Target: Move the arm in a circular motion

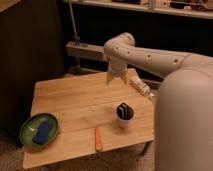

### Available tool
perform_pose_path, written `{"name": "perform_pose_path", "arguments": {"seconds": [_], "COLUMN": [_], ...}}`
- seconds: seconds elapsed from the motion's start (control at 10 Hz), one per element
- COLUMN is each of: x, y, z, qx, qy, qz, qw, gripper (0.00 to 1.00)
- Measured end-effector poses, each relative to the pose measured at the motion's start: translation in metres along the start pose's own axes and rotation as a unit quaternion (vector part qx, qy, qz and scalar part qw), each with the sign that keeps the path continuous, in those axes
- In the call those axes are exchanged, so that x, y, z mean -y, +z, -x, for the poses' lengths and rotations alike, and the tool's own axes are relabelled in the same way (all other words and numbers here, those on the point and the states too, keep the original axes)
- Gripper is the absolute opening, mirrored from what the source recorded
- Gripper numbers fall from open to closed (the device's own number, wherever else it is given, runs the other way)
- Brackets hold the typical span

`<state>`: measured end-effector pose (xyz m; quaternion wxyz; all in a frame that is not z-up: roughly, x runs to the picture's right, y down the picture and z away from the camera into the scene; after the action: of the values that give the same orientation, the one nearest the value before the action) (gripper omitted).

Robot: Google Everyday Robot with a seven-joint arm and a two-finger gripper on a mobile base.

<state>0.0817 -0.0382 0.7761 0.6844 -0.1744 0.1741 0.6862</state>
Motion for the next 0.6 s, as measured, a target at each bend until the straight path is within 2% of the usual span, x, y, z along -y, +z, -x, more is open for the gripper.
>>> {"name": "perform_pose_path", "arguments": {"seconds": [0.1,0.3,0.4,0.6], "x": [0.01,0.007,-0.003,-0.034], "y": [-0.011,-0.025,-0.032,-0.035], "z": [-0.023,-0.064,-0.093,-0.126], "qx": [-0.009,-0.037,-0.064,-0.106], "qy": [0.007,0.006,0.002,-0.014], "qz": [0.003,0.009,0.014,0.033], "qw": [0.9999,0.9993,0.9979,0.9937], "gripper": [0.65,0.65,0.65,0.65]}}
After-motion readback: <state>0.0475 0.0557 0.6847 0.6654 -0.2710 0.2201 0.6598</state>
